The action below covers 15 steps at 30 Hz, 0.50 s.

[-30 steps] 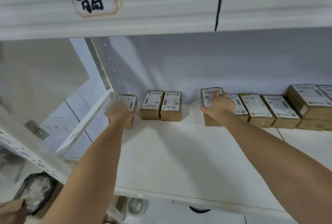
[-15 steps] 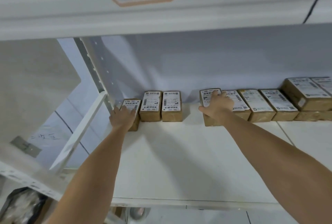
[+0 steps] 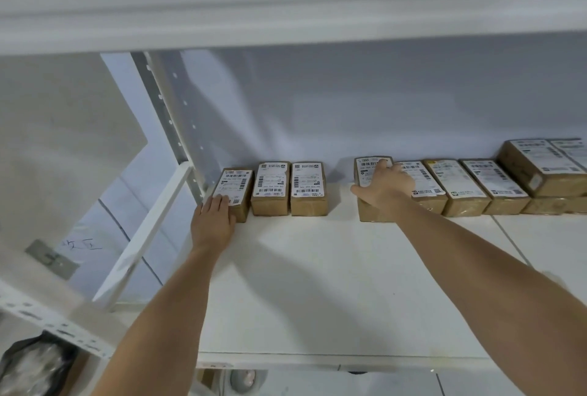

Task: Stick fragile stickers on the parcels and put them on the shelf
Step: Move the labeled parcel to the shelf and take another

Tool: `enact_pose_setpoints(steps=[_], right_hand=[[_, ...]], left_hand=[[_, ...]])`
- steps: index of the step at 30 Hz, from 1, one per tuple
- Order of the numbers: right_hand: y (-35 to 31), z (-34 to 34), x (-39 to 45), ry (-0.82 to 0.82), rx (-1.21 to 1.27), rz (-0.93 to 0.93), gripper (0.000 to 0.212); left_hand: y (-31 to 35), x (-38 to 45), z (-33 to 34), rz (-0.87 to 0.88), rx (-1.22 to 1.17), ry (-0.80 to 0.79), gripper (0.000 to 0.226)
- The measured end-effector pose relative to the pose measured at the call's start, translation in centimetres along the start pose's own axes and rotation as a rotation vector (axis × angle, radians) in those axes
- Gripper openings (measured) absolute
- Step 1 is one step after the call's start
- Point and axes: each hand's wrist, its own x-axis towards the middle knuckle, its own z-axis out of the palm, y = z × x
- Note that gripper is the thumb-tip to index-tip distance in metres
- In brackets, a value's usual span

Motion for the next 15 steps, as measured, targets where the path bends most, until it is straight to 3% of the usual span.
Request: enact_pose_setpoints(steps=[4,15], right_hand=[[0.1,-0.5,-0.1,0.016,0.021,0.021,0.091],[2.0,-0.4,-1.3,0.049,-0.024,0.047,0.086]], left_hand=[[1.4,1.4,-0.3,-0.065,-0.042,-0.019,0.046],[2.3,2.4,-0.5,-0.027,0.035,-0.147,0.057]])
